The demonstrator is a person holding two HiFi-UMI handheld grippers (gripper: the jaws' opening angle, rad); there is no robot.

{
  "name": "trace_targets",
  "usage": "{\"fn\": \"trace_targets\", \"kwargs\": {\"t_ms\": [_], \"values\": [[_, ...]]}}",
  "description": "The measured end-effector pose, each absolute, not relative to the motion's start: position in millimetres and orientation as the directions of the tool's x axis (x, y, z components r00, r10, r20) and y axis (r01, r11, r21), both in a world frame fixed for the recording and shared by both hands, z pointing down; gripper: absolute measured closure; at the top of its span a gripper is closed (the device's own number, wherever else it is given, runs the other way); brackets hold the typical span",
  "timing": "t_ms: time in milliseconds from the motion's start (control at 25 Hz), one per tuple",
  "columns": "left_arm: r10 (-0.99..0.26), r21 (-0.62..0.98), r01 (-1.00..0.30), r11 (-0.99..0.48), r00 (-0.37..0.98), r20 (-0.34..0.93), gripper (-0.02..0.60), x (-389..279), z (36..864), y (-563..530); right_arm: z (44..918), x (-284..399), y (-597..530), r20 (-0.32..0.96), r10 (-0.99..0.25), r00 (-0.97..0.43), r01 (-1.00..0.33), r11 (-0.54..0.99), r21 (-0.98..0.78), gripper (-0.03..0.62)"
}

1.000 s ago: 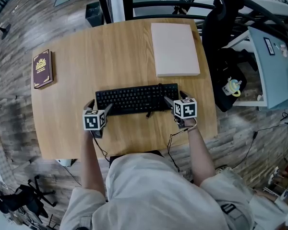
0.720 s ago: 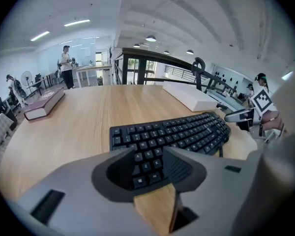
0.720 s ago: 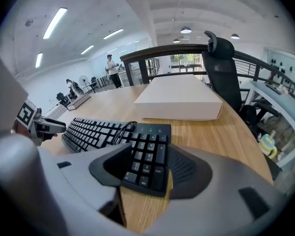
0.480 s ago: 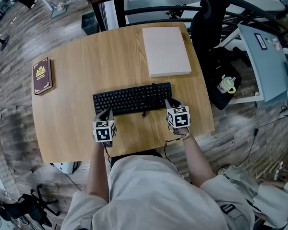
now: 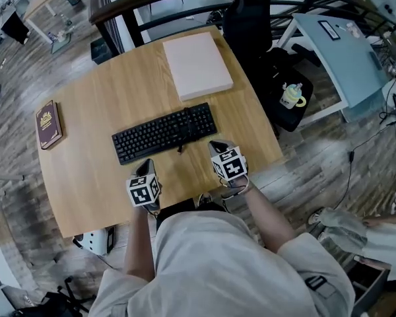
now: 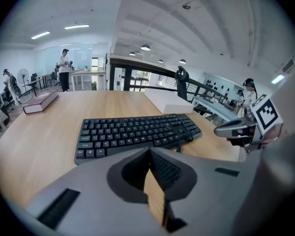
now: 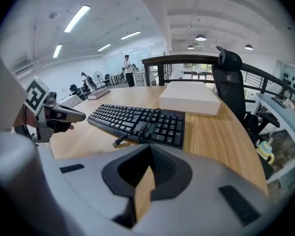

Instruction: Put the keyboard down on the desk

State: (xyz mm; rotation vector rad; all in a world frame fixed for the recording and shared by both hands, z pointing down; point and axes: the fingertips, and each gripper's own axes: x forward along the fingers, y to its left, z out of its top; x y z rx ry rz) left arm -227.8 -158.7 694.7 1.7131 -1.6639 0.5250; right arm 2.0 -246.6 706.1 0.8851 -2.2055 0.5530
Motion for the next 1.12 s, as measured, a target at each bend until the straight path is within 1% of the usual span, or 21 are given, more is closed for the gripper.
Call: {"fn": "trace_targets", "kwargs": {"t_ms": [160,280,400,760,1000,1120], "values": [[-0.737,0.218,-0.975,0.038,0.120,0.665,0.571,-199,681,-146,695,9,-224,0.705,-0.445,-0.553,-0.709,0.695,-0.118,0.589],[-0.787,0.235,-0.972,0.029,0.123,0.605,0.571,-181,662,-137,682,13,-211,0.667,-0.477,-0.573,-0.704,0.703,-0.101,0.591],[-0.822,0.219,-0.975,0.027,0.103,0.560,0.571,-171,638,-128,665,16,-204,0.620,-0.520,-0.587,-0.719,0.688,-0.103,0.590],[-0.879,0.175,-0.984,0.003,0.081,0.470,0.571,-166,582,-105,606,8,-188,0.478,-0.629,-0.613,-0.747,0.659,-0.091,0.591],[-0.916,0.199,-0.979,-0.038,0.114,0.386,0.571,-169,542,-117,555,-6,-191,0.381,-0.687,-0.618,-0.757,0.652,-0.052,0.591],[-0.929,0.178,-0.983,-0.053,0.113,0.352,0.571,-176,521,-125,530,-16,-196,0.332,-0.714,-0.616,-0.767,0.641,-0.044,0.591]]}}
